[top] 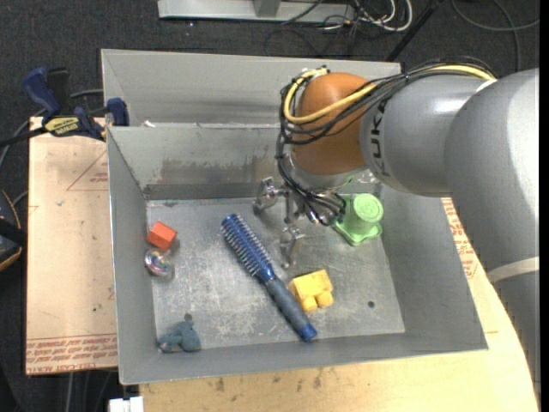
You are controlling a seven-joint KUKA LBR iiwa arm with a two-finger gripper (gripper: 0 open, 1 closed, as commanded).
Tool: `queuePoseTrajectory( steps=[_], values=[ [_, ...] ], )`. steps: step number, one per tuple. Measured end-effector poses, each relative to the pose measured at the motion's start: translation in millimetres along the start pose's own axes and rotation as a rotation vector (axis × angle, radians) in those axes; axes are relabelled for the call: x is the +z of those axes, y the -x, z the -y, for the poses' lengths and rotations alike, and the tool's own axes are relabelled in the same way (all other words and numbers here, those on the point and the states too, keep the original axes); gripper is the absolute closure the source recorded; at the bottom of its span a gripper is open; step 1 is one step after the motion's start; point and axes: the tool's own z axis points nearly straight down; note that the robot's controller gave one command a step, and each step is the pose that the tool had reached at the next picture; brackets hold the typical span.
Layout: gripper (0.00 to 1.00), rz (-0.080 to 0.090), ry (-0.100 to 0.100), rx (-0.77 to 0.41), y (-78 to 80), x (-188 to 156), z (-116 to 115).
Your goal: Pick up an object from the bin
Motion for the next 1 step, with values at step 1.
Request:
queuePoseTrajectory(
  steps=[1],
  values=[
    [0.00, -0.006, 0.003, 0.389, -30.6, -42.6, -41.3]
  ],
)
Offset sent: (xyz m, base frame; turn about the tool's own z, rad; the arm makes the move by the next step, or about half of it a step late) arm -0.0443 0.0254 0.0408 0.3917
